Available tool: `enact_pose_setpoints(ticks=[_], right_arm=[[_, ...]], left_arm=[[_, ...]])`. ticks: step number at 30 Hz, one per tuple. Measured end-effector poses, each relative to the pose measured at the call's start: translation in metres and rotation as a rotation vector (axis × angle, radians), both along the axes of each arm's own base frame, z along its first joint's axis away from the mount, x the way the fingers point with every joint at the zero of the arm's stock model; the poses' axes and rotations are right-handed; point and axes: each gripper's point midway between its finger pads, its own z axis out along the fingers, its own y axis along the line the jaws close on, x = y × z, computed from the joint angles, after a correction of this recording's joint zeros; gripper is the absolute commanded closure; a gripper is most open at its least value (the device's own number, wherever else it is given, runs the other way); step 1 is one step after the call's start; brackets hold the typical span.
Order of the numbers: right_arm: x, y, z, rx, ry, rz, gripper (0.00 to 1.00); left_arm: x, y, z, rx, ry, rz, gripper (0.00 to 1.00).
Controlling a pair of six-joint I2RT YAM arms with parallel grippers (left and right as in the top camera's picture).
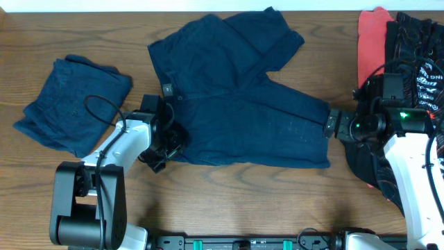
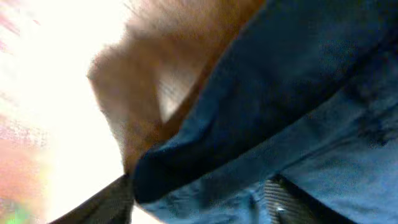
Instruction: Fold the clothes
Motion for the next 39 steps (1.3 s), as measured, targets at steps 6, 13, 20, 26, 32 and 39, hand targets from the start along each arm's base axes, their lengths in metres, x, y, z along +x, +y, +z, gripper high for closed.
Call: enact_pose_setpoints(ticks=[6,13,20,26,32,39], right_arm=[[-0.017,0.001,-0.004,0.052,0.082,-0.191,0.01],[-0.033,0.002,-0.007,0.094,0.161,-0.408,0.01],[-0.060,0.014,-0.037,0.115,0.276,-0.526,0.01],[-0.078,0.031,-0.070,0.143,0.336,-0.551,0.01],[-0.076,0.038,-0.094,0.179,0.307,-0.591,0.01],[-0.075,0.036,-0.116,0.194,0.269,-0.653,0.17]], left_arm=[[0.009,0.003,0.000,0.022,-0.036,0.017,0.56],[0.010,0.003,0.000,0.022,-0.036,0.033,0.86],[0.005,0.004,0.002,0.024,-0.018,0.031,0.91],[0.002,0.004,0.002,0.026,-0.005,0.031,0.91],[0.001,0.004,0.002,0.027,0.000,0.031,0.93],[0.000,0.004,0.002,0.028,0.006,0.031,0.93]])
